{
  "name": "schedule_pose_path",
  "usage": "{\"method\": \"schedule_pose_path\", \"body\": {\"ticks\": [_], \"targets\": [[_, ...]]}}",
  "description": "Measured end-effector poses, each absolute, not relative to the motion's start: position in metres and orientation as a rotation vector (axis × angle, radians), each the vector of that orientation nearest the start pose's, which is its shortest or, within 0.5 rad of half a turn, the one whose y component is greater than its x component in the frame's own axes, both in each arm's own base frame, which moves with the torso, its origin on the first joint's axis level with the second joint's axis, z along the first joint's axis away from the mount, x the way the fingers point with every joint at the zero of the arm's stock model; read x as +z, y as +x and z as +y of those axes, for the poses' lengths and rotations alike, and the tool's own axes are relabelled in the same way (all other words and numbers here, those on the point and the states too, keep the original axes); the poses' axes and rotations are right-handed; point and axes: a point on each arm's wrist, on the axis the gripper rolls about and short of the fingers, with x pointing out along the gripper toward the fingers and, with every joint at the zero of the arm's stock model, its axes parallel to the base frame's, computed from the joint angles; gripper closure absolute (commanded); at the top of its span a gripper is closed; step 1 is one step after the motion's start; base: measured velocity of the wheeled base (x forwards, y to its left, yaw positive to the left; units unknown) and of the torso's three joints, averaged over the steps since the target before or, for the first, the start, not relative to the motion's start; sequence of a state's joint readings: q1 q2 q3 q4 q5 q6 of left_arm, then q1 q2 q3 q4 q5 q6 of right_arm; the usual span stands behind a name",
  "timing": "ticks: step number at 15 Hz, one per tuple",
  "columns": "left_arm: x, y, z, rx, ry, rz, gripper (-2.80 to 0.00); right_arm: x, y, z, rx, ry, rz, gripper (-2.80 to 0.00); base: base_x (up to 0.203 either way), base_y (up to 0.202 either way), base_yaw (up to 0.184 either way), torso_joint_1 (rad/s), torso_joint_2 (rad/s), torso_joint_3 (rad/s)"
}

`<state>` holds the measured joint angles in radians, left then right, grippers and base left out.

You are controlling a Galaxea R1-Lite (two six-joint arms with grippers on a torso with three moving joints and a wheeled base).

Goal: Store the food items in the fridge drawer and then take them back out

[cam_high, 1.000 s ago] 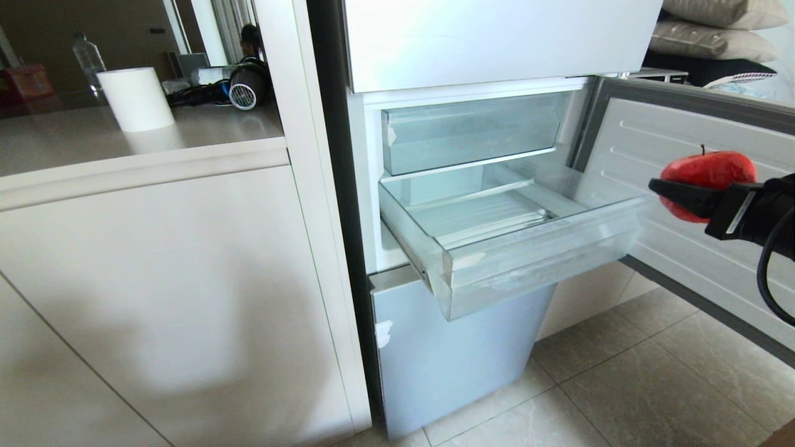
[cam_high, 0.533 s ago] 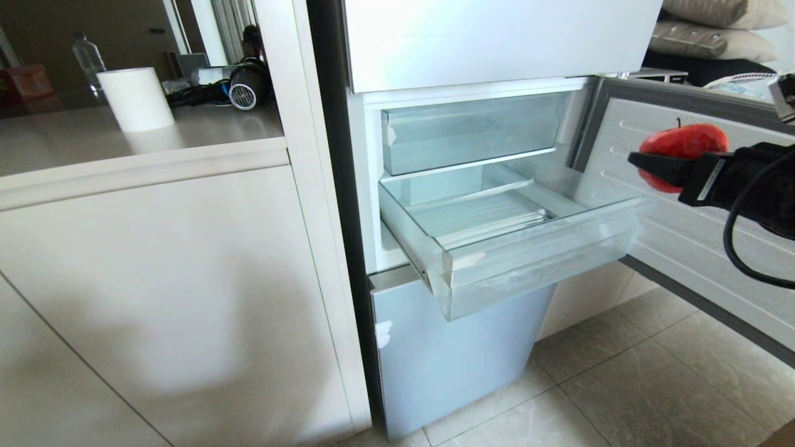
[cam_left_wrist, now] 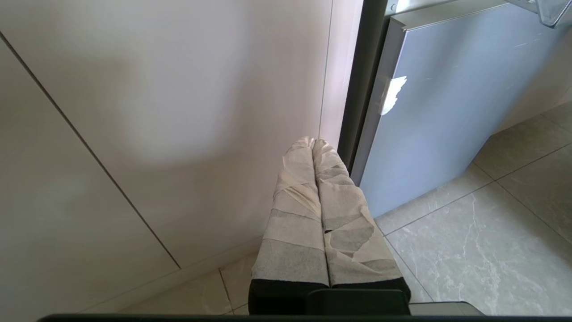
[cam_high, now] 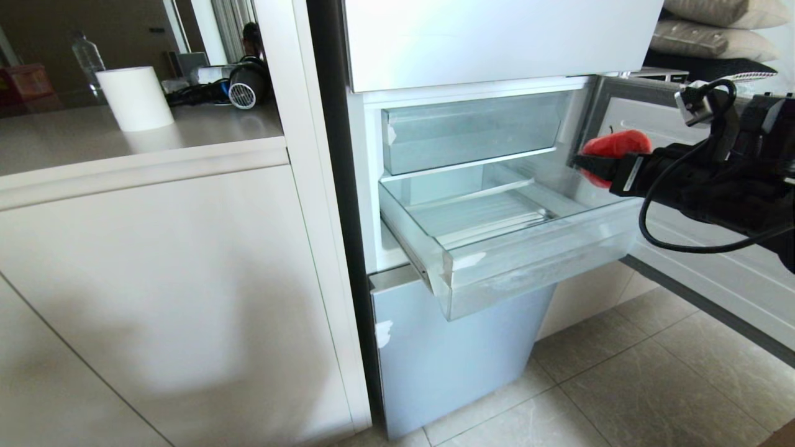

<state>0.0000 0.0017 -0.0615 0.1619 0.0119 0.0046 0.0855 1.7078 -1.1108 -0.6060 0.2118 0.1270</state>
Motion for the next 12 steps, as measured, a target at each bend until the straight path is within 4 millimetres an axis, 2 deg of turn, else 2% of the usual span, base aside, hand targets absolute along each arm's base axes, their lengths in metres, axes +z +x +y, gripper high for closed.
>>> {"method": "schedule_pose_path", "body": {"ticks": [3, 9, 12], "targets": [[0.076, -0.028, 0.000, 0.012, 0.005, 0.102, 0.00, 0.262, 0.333, 0.033, 0.293, 0.125, 0.007, 0.00, 0.000, 0.000, 0.000, 0.000, 0.00, 0.000], [0.076, -0.028, 0.000, 0.012, 0.005, 0.102, 0.00, 0.266, 0.326, 0.033, 0.296, 0.121, -0.001, 0.00, 0.000, 0.000, 0.000, 0.000, 0.00, 0.000], [0.076, -0.028, 0.000, 0.012, 0.005, 0.102, 0.00, 0.268, 0.338, 0.037, 0.307, 0.113, -0.016, 0.00, 0.000, 0.000, 0.000, 0.000, 0.00, 0.000]]}}
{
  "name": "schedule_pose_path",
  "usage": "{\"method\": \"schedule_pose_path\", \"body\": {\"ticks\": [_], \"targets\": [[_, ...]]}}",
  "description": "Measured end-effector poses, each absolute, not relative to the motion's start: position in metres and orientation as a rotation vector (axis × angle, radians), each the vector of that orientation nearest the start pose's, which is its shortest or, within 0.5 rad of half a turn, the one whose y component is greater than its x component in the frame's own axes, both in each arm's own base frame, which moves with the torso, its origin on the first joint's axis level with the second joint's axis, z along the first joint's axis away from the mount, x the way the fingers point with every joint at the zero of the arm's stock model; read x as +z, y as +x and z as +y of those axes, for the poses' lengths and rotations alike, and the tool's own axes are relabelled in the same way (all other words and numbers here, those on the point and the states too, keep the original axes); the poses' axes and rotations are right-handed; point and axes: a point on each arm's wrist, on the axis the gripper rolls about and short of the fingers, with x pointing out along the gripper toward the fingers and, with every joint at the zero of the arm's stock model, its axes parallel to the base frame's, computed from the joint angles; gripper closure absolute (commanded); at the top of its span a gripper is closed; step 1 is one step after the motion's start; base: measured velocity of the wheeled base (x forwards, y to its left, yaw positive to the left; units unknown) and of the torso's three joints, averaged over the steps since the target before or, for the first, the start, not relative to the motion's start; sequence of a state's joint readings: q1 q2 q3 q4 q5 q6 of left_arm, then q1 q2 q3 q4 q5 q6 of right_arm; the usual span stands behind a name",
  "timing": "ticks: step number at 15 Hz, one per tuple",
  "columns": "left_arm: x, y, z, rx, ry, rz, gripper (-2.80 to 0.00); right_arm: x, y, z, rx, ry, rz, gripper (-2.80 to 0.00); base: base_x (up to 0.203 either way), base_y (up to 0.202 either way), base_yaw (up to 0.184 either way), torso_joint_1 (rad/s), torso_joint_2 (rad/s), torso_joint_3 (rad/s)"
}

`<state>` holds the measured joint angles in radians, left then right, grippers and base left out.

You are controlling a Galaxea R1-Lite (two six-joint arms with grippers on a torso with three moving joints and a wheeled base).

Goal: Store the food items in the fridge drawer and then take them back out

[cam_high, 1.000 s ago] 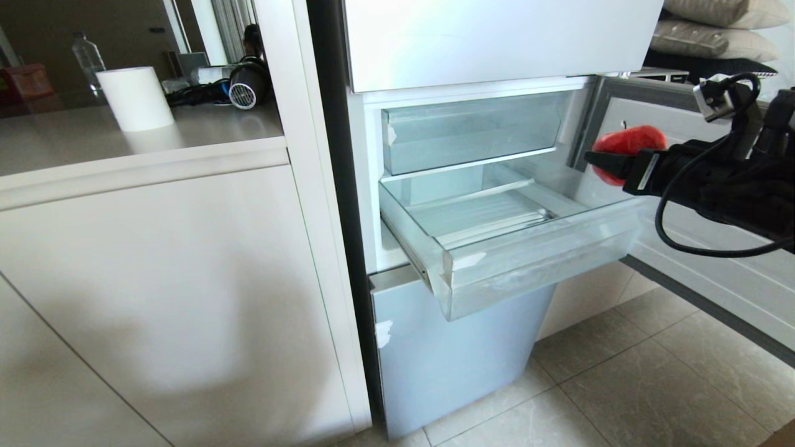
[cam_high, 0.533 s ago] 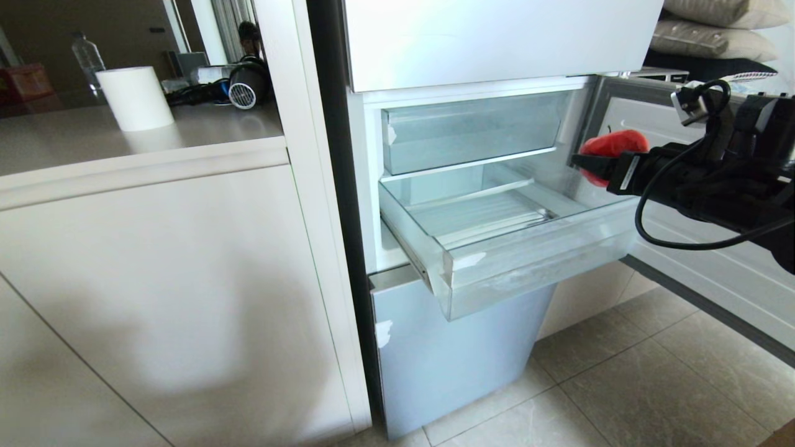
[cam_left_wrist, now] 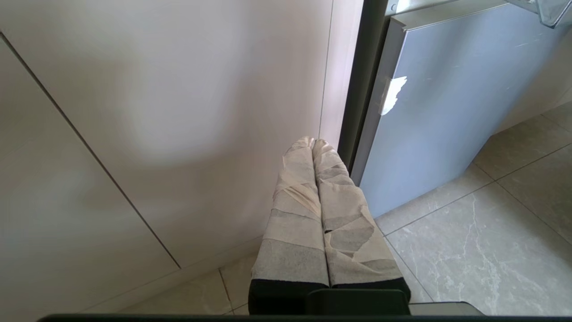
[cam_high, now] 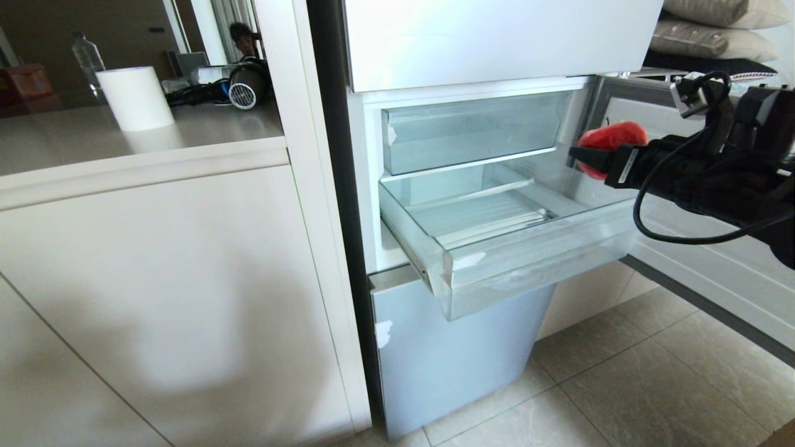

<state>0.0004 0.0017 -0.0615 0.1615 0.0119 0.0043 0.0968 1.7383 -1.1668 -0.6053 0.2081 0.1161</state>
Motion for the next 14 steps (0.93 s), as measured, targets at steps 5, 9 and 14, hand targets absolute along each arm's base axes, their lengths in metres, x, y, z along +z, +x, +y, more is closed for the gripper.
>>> {"method": "schedule_pose_path", "body": {"ticks": [5, 9, 14], "targets": [[0.076, -0.028, 0.000, 0.011, 0.005, 0.102, 0.00, 0.243, 0.380, 0.045, 0.297, -0.038, 0.010, 0.00, 0.000, 0.000, 0.000, 0.000, 0.00, 0.000], [0.076, -0.028, 0.000, 0.012, 0.005, 0.103, 0.00, 0.229, 0.420, 0.049, 0.263, -0.063, -0.040, 0.00, 0.000, 0.000, 0.000, 0.000, 0.00, 0.000], [0.076, -0.028, 0.000, 0.011, 0.005, 0.102, 0.00, 0.215, 0.457, 0.054, 0.241, -0.064, -0.079, 0.00, 0.000, 0.000, 0.000, 0.000, 0.00, 0.000]]}}
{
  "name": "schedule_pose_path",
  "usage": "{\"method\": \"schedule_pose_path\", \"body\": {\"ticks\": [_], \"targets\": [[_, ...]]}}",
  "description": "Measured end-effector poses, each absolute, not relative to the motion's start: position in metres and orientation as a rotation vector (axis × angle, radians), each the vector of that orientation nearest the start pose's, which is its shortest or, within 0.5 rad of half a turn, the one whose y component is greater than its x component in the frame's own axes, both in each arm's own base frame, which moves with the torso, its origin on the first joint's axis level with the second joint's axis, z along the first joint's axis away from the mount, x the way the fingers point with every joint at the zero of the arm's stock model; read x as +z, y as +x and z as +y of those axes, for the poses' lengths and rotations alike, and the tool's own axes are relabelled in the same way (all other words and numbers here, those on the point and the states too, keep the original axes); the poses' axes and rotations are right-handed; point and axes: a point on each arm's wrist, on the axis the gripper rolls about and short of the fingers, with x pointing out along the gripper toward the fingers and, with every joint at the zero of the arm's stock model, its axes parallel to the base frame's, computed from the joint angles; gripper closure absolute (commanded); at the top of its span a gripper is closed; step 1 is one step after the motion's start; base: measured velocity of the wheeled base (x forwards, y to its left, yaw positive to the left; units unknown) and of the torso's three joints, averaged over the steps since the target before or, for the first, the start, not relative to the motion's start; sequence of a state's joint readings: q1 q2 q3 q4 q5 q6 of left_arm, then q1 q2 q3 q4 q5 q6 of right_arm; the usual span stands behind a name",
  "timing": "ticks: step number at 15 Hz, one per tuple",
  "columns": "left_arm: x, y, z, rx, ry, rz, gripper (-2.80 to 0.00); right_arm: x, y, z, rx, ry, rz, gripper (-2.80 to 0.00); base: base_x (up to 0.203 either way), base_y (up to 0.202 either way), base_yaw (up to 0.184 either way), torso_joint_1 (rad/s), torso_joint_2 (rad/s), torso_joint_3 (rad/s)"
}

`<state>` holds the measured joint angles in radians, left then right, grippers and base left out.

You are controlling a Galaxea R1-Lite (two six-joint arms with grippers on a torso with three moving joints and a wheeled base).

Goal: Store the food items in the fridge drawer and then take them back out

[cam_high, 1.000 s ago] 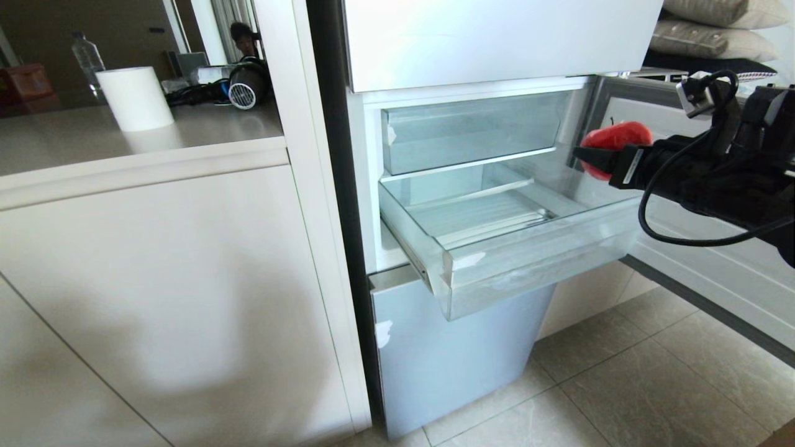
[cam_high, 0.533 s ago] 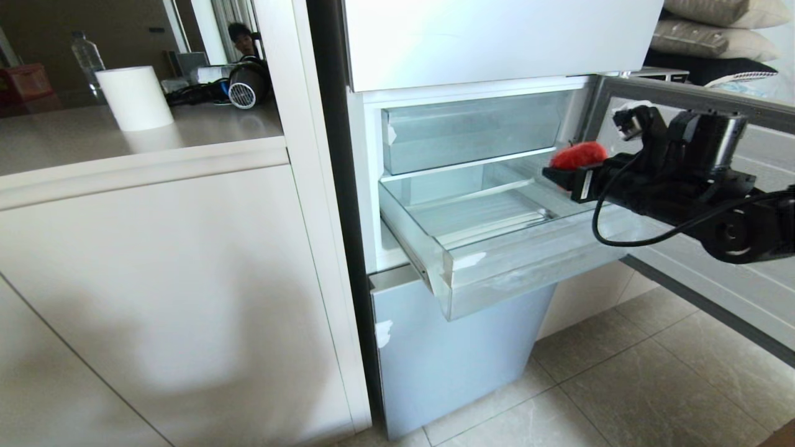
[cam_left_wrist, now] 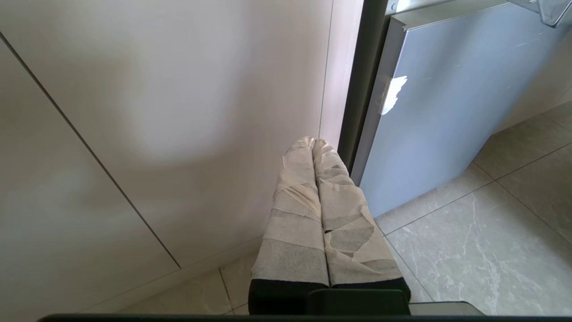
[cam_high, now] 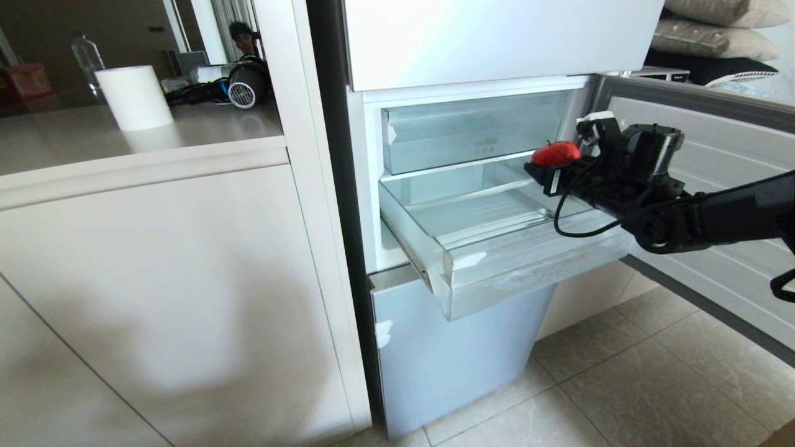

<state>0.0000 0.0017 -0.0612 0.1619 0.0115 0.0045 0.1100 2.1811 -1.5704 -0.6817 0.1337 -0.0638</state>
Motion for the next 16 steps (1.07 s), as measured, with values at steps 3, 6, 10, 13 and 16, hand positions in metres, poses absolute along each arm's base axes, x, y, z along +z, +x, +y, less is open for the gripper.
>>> {"method": "schedule_pose_path", "body": {"ticks": [3, 6, 10, 13, 16], "targets": [[0.076, -0.028, 0.000, 0.012, 0.005, 0.102, 0.00, 0.203, 0.472, 0.056, 0.243, -0.062, -0.058, 0.00, 0.000, 0.000, 0.000, 0.000, 0.00, 0.000], [0.076, -0.028, 0.000, 0.012, 0.005, 0.102, 0.00, 0.196, 0.480, 0.058, 0.246, -0.057, -0.014, 0.00, 0.000, 0.000, 0.000, 0.000, 0.00, 0.000], [0.076, -0.028, 0.000, 0.011, 0.005, 0.103, 0.00, 0.196, 0.484, 0.059, 0.252, -0.045, 0.045, 0.00, 0.000, 0.000, 0.000, 0.000, 0.00, 0.000], [0.076, -0.028, 0.000, 0.012, 0.005, 0.102, 0.00, 0.198, 0.487, 0.060, 0.253, -0.048, 0.050, 0.00, 0.000, 0.000, 0.000, 0.000, 0.00, 0.000], [0.076, -0.028, 0.000, 0.012, 0.005, 0.102, 0.00, 0.198, 0.493, 0.061, 0.257, -0.047, 0.078, 0.00, 0.000, 0.000, 0.000, 0.000, 0.00, 0.000]]}}
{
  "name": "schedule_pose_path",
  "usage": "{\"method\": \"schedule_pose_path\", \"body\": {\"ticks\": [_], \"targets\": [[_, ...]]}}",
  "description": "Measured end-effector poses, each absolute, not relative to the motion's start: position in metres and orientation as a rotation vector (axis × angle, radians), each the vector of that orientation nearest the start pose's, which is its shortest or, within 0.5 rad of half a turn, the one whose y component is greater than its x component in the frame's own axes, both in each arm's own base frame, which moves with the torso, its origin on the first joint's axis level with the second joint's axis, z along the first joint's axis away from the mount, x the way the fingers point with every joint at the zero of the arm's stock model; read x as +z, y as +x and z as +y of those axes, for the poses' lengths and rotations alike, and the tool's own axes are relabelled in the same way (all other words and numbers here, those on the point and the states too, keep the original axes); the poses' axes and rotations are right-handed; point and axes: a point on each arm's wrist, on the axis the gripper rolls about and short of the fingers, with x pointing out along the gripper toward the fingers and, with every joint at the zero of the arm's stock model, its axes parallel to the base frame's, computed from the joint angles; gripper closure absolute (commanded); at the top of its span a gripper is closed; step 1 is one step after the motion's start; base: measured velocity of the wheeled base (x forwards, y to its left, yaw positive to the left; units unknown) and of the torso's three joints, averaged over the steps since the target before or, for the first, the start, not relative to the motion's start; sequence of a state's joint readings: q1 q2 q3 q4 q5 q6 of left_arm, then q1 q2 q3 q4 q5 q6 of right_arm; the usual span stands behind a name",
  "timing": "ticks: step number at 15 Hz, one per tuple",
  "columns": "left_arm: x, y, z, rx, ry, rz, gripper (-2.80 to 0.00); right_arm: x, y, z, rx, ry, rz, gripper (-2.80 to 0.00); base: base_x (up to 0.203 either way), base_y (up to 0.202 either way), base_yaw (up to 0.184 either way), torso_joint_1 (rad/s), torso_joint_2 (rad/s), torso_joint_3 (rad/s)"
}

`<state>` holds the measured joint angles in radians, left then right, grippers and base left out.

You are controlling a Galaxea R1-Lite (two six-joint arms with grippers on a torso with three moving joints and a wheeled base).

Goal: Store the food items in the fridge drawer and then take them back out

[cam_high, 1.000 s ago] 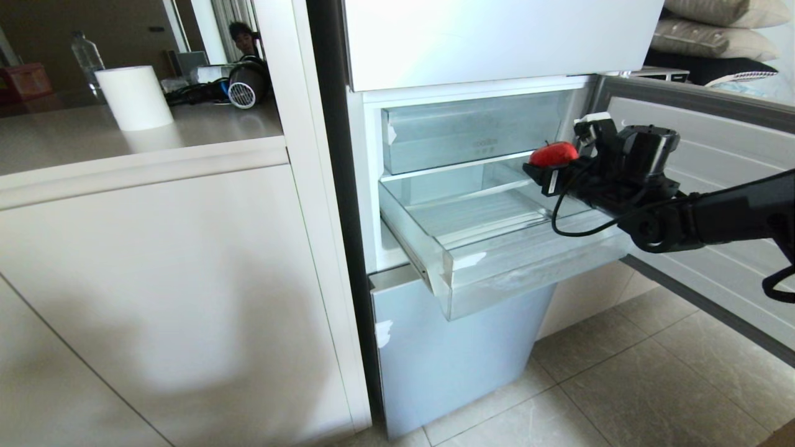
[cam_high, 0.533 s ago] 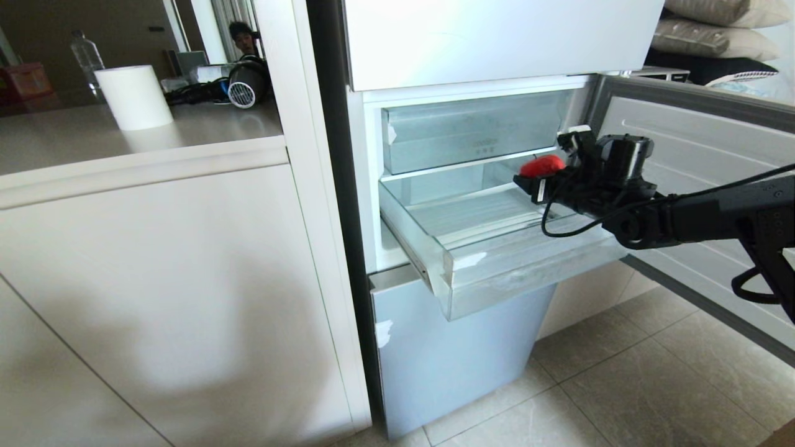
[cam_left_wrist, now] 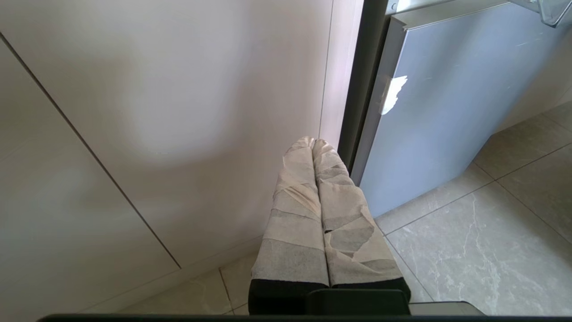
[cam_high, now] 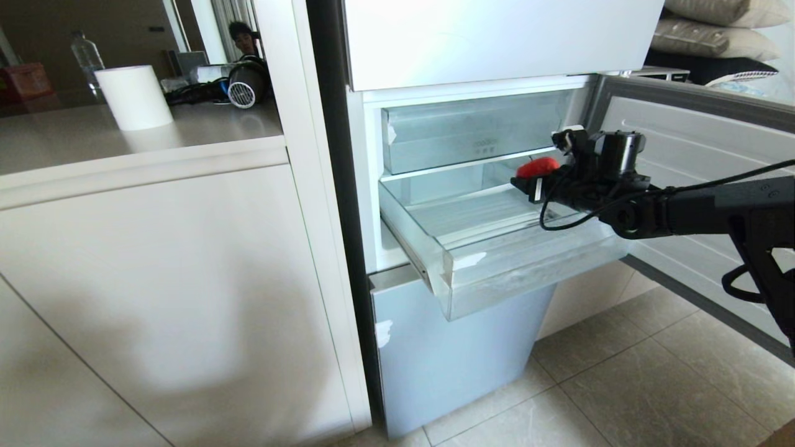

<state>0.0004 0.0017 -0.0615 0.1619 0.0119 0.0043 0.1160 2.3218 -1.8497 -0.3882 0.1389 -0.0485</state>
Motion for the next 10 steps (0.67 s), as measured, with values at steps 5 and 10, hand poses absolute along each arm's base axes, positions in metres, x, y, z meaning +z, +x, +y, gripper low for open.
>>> {"method": "schedule_pose_path", "body": {"ticks": [5, 10], "targets": [[0.076, -0.028, 0.000, 0.012, 0.005, 0.102, 0.00, 0.187, 0.504, 0.062, 0.263, -0.044, 0.145, 0.00, 0.000, 0.000, 0.000, 0.000, 0.00, 0.000], [0.076, -0.028, 0.000, 0.012, 0.005, 0.102, 0.00, 0.180, 0.507, 0.062, 0.264, -0.043, 0.160, -2.80, 0.000, 0.000, 0.000, 0.000, 0.00, 0.000]]}}
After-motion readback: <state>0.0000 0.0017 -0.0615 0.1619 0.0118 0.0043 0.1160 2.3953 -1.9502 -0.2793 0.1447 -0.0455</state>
